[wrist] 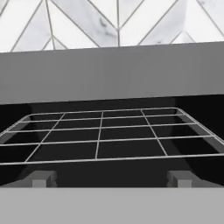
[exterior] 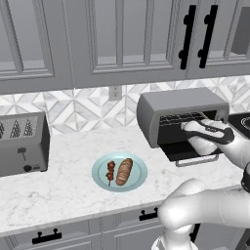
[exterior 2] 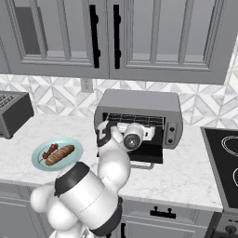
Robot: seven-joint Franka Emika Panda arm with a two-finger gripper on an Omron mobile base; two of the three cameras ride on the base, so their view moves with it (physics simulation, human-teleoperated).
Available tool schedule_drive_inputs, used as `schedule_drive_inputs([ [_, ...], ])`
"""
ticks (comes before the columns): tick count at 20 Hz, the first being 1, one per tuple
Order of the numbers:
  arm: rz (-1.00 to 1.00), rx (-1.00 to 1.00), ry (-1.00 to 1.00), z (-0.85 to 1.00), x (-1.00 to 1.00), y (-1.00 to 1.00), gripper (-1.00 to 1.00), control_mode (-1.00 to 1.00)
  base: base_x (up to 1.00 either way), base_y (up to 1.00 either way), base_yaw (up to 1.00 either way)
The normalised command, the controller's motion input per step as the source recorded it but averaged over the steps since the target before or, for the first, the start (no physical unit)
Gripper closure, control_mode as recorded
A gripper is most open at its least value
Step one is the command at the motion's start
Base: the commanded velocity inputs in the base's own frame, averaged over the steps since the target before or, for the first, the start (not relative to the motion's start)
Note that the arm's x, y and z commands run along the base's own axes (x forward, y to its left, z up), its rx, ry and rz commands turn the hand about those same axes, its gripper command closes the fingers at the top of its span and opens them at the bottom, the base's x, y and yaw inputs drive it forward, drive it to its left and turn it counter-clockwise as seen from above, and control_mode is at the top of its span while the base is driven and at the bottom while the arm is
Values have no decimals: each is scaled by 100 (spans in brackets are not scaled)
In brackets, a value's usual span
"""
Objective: Pick up the kebab skewer and baguette bread, and place them inside the toaster oven. Close the toaster oven door and start by setting the timer.
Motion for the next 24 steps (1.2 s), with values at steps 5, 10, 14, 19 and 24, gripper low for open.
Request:
schedule_drive_inputs([
  [5,0,0,0,0,38,0,-100,-100,0,0,0],
  [10,0,0,0,0,19,0,-100,-100,0,0,0],
  [14,0,0,0,0,14,0,-100,-100,0,0,0],
  [19,0,0,0,0,19,0,-100,-100,0,0,0],
  [24,0,0,3,0,17,0,-100,-100,0,0,0],
])
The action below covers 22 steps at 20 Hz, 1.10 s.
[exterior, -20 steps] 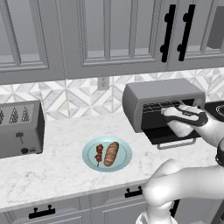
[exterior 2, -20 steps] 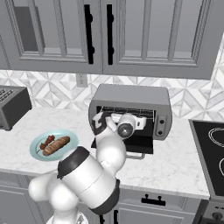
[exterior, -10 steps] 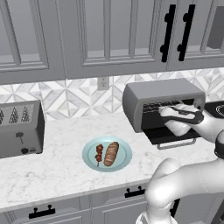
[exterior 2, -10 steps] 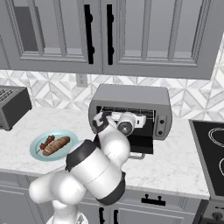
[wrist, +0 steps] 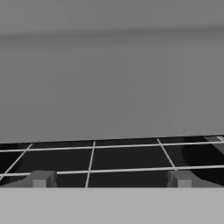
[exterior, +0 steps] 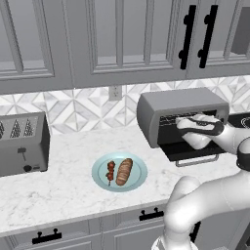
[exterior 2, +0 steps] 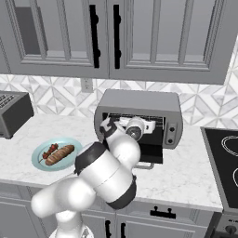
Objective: Pick up the kebab skewer and baguette bread, and place them inside the toaster oven. Close the toaster oven door and start by setting the timer.
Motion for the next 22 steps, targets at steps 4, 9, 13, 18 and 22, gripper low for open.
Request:
schedule_drive_inputs([
  [4,0,0,5,0,14,0,-100,-100,0,0,0],
  [9,0,0,2,0,14,0,-100,-100,0,0,0],
  [13,0,0,1,-1,3,0,-100,-100,0,0,0],
  [18,0,0,8,-13,0,0,-100,-100,0,0,0],
  [22,0,0,3,0,4,0,-100,-100,0,0,0],
])
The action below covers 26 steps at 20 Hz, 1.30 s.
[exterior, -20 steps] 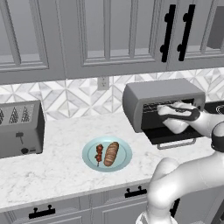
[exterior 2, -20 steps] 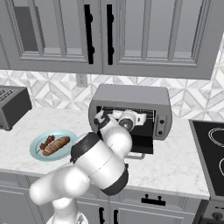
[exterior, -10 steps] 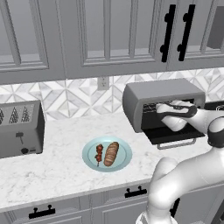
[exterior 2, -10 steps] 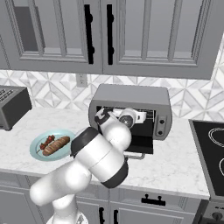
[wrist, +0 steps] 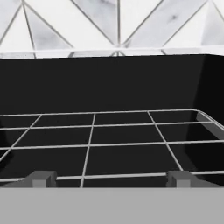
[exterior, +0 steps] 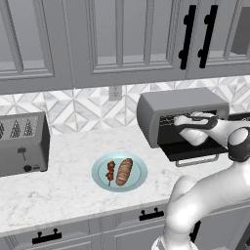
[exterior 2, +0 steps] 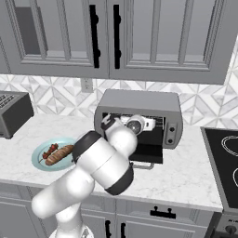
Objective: Pick up the kebab skewer and baguette bread, and place them inside the toaster oven. Close the toaster oven door and start by setting the timer.
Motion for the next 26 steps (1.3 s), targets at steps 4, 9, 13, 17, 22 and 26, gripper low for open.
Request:
schedule_drive_inputs([
  [4,0,0,6,0,9,0,-100,-100,0,0,0],
  [9,0,0,19,-10,0,0,-100,-100,0,0,0],
  [13,0,0,20,-36,-7,0,-100,-100,0,0,0],
  [17,0,0,18,-90,-63,0,-100,-100,0,0,0],
  [22,0,0,15,-100,-95,0,-100,-100,0,0,0],
  [26,0,0,22,-99,-98,0,-100,-100,0,0,0],
])
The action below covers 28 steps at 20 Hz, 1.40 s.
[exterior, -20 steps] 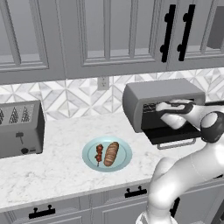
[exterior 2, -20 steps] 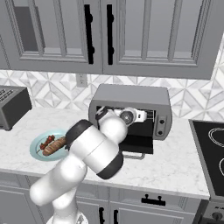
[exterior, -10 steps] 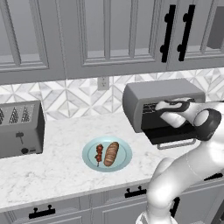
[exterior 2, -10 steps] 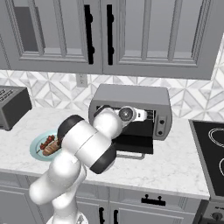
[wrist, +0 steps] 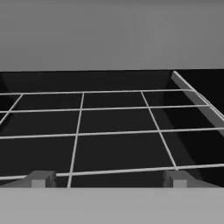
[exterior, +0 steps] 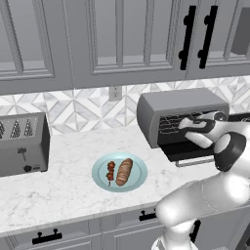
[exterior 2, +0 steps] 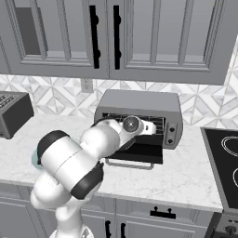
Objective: Pick up the kebab skewer and baguette bread, and place them inside the toaster oven. Close the toaster oven door and start by setting the timer.
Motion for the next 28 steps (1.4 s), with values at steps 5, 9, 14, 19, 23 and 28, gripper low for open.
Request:
schedule_drive_inputs([
  [5,1,0,28,-93,-91,-1,-100,-100,0,0,0],
  [9,2,0,27,-95,-90,0,-100,-100,0,0,0],
  [14,3,0,25,-84,-78,0,-100,-100,0,0,0],
  [19,3,0,24,-82,-74,0,-100,-100,0,0,0],
  [23,0,3,-4,-5,-84,0,-100,-100,0,0,0],
  [28,0,5,-7,35,-88,45,-100,-100,0,0,0],
])
